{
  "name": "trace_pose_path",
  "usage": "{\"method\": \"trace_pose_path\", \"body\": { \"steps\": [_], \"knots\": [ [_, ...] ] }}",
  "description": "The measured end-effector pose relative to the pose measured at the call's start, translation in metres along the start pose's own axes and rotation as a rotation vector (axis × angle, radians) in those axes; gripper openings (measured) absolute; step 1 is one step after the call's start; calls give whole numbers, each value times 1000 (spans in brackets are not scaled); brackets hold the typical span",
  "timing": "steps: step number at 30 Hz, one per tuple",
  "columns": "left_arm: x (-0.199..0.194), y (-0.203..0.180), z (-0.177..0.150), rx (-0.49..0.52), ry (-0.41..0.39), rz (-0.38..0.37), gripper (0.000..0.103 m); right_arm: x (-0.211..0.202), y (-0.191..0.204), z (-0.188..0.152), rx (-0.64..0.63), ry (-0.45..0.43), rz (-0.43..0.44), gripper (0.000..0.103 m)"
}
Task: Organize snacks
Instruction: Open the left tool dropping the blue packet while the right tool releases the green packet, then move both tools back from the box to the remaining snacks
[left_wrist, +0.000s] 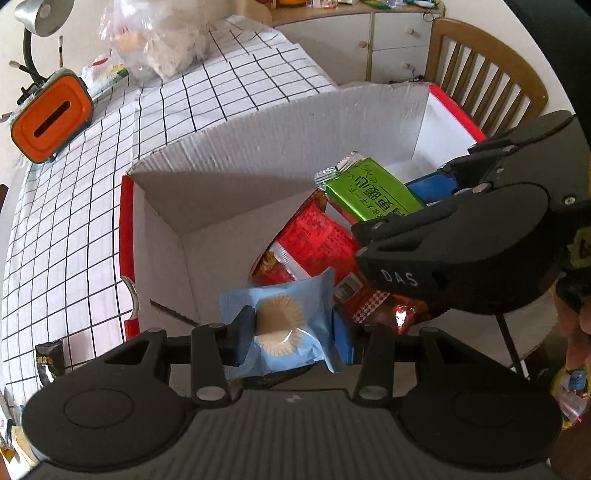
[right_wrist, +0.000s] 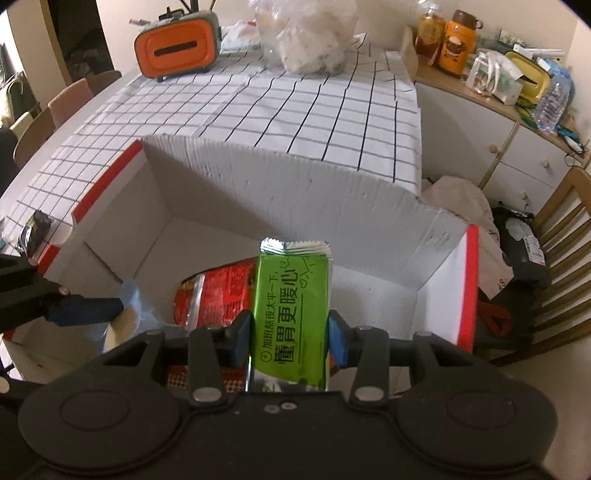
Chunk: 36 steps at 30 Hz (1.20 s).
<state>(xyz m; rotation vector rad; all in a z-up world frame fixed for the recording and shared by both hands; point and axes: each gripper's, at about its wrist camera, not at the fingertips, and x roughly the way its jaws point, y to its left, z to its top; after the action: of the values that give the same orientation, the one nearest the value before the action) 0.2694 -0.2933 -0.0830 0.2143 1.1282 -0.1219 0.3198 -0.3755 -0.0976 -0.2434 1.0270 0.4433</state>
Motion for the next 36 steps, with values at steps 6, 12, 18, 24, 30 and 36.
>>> {"method": "trace_pose_path", "body": {
  "steps": [6, 12, 18, 24, 30, 36],
  "knots": [
    [6, -2, 1, 7, 27, -1, 44, 3, 0, 1, -3, 11, 7, 42],
    [4, -1, 0, 6, 17, 1, 44, 0, -2, 0, 14, 4, 15, 43],
    [-4, 2, -2, -15, -2, -16, 47, -12, -6, -2, 32, -19, 44, 51],
    [-21, 2, -6, -26, -43, -18, 55, -33, -5, -9, 26, -63, 56, 63],
    [-43, 4, -14, -31, -94, -25, 63, -53, -5, -14, 24, -97, 72, 67],
    [-65, 13, -24, -50, -139, -23, 68, -74, -2, -17, 27, -140, 102, 76]
  ]
}}
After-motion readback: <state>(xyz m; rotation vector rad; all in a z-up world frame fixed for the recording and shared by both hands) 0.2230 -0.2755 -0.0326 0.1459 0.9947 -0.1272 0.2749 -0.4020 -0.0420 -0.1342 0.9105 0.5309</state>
